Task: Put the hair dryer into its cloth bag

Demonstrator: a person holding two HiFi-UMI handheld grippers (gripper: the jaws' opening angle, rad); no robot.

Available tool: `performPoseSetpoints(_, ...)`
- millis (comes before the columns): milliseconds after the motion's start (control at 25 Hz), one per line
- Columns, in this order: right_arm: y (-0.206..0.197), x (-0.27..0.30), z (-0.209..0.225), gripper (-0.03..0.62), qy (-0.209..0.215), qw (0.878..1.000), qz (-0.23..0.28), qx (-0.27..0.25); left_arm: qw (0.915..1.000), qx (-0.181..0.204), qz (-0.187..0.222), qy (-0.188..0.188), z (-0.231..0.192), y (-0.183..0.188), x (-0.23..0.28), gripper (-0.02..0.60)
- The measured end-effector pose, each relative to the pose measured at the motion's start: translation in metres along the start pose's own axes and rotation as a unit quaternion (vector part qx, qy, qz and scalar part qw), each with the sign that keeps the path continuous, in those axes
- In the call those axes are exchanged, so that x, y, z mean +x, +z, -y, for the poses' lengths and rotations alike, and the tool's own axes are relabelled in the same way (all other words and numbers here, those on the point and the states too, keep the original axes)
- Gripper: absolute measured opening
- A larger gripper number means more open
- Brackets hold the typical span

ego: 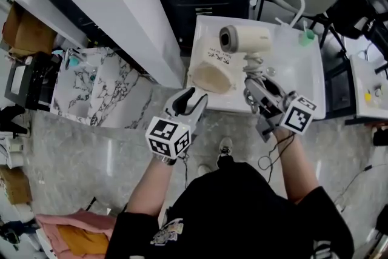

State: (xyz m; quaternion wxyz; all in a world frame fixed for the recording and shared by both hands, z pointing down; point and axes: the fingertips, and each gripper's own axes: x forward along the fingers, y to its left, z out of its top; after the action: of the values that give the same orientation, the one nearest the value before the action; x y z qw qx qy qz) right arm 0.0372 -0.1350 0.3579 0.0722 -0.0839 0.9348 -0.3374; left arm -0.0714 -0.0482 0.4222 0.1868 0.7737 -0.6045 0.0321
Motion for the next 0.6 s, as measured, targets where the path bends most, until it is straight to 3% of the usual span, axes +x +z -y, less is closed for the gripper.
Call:
performPoseSetpoints(360, 0.023, 0.020, 0.038, 0.235, 0.016, 1.000, -0.022, 0.011, 0.9993, 0.001, -0.023, 0.030, -0.029, 0.001, 0.048, 0.158)
performPoseSetpoints(600, 0.026, 0.030, 0.055, 0.235, 0.026, 0.999, -0.034, 0.018, 0.9970, 0.038, -0.049, 0.046, -0.042, -0.003, 0.069, 0.158)
